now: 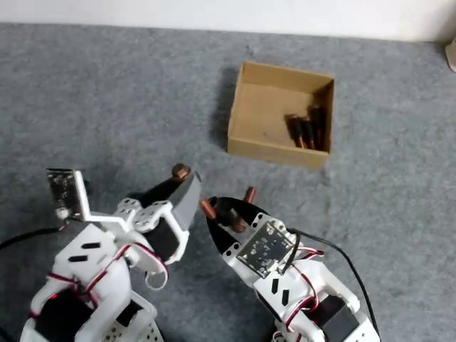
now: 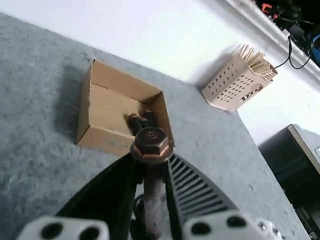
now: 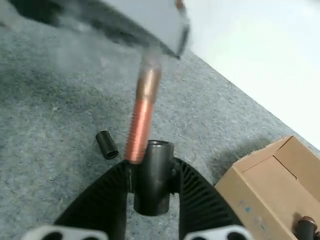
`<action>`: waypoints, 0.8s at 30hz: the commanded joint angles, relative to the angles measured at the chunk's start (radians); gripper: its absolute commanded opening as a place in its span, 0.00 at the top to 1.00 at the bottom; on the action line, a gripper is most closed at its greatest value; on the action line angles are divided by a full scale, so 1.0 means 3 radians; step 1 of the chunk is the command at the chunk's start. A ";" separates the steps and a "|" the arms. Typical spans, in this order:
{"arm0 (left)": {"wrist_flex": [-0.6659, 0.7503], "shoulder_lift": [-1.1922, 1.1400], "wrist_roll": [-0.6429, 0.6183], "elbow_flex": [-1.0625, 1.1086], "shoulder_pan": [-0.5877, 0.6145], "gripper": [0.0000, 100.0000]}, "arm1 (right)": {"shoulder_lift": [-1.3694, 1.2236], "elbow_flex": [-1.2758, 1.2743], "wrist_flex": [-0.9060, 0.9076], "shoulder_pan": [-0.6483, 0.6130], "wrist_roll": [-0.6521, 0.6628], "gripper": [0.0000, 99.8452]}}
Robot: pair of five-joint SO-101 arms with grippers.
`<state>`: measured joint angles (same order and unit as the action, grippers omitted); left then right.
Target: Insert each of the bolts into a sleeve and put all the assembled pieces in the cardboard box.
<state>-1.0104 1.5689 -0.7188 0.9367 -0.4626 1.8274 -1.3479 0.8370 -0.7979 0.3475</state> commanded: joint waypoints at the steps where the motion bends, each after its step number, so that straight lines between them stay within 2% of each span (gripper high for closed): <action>1: 0.0286 0.0033 0.0010 0.0079 0.0069 1.00 | 0.0033 0.0049 0.0003 -0.0038 -0.0036 1.00; 6: 0.0332 0.0013 0.0010 0.0059 0.0074 1.00 | 0.0033 0.0049 0.0003 -0.0038 -0.0036 1.00; 11: 0.0624 0.0008 -0.0005 0.0079 0.0228 1.00 | 0.0033 0.0049 -0.0003 -0.0033 -0.0036 1.00; 24: 0.0614 0.0033 0.0005 0.0340 0.0248 1.00 | 0.0033 0.0049 -0.0023 -0.0023 -0.0036 1.00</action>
<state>-0.8508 1.5735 -0.7204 1.0426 -0.3982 1.8274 -1.3479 0.8370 -0.7994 0.3475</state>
